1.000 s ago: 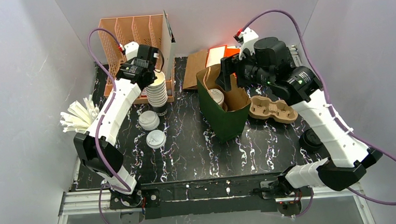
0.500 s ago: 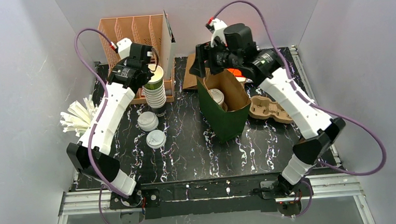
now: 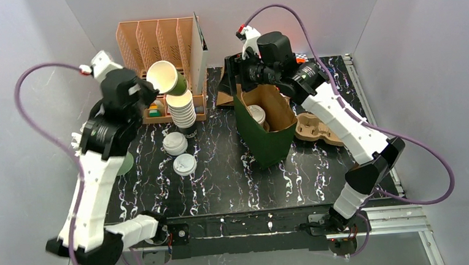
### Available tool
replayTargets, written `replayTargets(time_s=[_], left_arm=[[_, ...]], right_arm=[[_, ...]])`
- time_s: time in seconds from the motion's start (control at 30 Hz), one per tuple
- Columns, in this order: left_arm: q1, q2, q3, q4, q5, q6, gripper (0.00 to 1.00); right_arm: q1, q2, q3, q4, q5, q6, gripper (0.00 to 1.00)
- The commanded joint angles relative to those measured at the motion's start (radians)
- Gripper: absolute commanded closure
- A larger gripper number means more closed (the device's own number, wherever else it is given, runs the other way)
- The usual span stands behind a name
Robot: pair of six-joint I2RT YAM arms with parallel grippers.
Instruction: Pack the takeout coffee
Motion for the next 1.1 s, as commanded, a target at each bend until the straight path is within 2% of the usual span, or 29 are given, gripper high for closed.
replayTargets(time_s=[0.0, 0.1, 0.2, 0.33, 0.4, 0.5, 0.6, 0.7, 0.87, 1.07], left_arm=[[0.006, -0.109, -0.092, -0.067, 0.167, -0.078, 1.0], [0.006, -0.137, -0.125, -0.154, 0.28, -0.069, 1.0], [0.006, -0.167, -0.203, -0.173, 0.412, -0.075, 1.0], [0.005, -0.204, -0.384, -0.148, 0.572, -0.138, 1.0], [-0.003, -0.232, -0.476, -0.108, 0.599, -0.16, 1.0], [-0.028, -0.266, -0.57, -0.045, 0.566, -0.169, 1.0], [-0.08, -0.267, -0.627, 0.003, 0.493, -0.173, 1.0], [-0.193, -0.247, -0.678, 0.058, 0.378, -0.17, 1.0], [-0.367, -0.188, -0.761, 0.16, 0.21, -0.185, 1.0], [-0.473, -0.154, -0.821, 0.223, 0.083, -0.188, 0.9]], right_arm=[[0.001, -0.061, 0.009, 0.023, -0.008, 0.004, 0.21], [0.001, -0.073, 0.031, -0.033, -0.032, 0.012, 0.22], [0.005, -0.108, 0.007, -0.099, -0.008, 0.022, 0.23], [0.004, -0.181, -0.051, -0.184, 0.126, 0.013, 0.22], [0.004, -0.228, -0.093, -0.186, 0.227, -0.008, 0.2], [0.001, -0.245, -0.078, -0.247, 0.347, -0.039, 0.2], [-0.01, -0.184, 0.023, -0.384, 0.372, -0.05, 0.2], [-0.011, -0.187, 0.025, -0.419, 0.301, -0.041, 0.2], [-0.01, -0.276, -0.072, -0.339, 0.179, 0.01, 0.2], [-0.002, -0.29, -0.073, -0.338, 0.087, 0.038, 0.25]])
